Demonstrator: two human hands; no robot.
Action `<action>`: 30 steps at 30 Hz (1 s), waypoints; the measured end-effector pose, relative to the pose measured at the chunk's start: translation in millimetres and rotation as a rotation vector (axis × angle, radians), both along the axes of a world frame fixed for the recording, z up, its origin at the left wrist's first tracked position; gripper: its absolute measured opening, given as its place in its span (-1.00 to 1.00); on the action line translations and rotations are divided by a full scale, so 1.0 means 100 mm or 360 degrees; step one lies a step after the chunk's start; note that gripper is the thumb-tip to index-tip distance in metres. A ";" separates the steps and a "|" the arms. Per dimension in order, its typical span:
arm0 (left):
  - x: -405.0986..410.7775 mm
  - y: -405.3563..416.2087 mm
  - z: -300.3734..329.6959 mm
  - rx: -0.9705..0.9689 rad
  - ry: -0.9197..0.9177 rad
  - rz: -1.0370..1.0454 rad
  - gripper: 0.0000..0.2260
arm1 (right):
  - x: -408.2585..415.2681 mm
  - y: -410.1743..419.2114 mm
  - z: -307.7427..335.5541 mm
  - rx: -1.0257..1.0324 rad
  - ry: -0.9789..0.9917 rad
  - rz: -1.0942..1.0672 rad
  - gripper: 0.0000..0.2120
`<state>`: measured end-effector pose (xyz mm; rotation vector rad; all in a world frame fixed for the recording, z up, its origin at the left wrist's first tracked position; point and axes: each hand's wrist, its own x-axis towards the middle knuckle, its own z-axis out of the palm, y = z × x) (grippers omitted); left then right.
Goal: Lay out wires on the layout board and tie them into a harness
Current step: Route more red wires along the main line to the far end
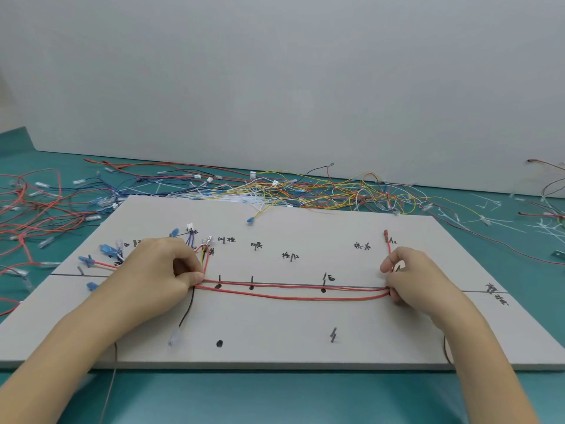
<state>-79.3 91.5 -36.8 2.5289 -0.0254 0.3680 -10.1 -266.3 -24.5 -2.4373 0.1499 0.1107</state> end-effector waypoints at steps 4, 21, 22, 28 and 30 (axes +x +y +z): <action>-0.01 -0.07 0.11 0.0130 0.0029 -0.0103 -0.65 | 0.00 -0.02 0.04 0.0106 0.0060 -0.0001 -0.82; 0.23 -1.73 -0.01 0.1115 -0.0325 -0.0914 -0.53 | -0.03 -0.03 0.08 0.0164 0.0080 0.0047 -0.85; 0.28 -1.75 -0.02 0.1131 -0.0318 -0.0934 -0.50 | -0.03 -0.03 0.08 0.0169 0.0083 0.0046 -0.85; 0.50 -1.77 0.06 0.0747 0.0101 -0.1062 -0.70 | -0.01 -0.05 0.08 0.0211 0.0097 0.0052 -0.87; 0.58 -1.85 0.10 0.0714 0.0131 -0.1058 -0.74 | 0.00 -0.06 0.07 0.0219 0.0098 0.0052 -0.89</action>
